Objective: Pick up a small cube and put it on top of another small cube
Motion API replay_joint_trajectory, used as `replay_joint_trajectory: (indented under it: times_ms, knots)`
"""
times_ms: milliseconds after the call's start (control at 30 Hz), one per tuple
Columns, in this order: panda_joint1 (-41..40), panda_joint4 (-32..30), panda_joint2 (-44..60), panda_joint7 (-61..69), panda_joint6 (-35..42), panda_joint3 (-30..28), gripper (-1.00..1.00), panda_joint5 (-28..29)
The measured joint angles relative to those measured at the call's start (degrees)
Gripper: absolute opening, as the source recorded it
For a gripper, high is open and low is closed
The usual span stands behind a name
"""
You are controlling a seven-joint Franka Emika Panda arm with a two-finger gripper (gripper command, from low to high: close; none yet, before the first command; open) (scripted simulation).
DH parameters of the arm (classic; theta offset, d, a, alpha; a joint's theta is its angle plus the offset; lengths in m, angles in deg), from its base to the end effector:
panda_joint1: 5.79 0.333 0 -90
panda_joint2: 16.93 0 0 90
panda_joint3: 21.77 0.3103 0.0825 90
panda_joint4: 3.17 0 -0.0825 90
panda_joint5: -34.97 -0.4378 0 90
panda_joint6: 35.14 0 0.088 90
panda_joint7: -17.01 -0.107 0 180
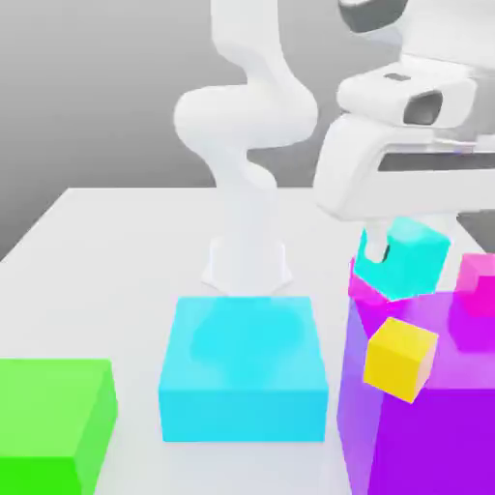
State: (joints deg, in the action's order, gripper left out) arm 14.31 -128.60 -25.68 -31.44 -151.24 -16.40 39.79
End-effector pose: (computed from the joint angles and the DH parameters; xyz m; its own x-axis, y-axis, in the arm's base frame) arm 0.4980 0.2326 0.4214 0.9333 -0.3543 0.0584 -0.3578 -0.9313 0.0687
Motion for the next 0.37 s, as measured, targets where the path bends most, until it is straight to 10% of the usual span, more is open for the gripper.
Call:
replay_joint_trajectory:
  times_ms: [233, 267, 367]
  knots:
    - [3.34, -5.59, -0.03, -10.1, -6.23, 4.61, -1.0, -6.89]
    - [3.46, -6.38, 0.39, -10.22, -7.46, 4.61, 1.0, -6.87]
    - [3.46, -6.38, 0.39, -10.22, -7.46, 4.61, 1.0, -6.88]
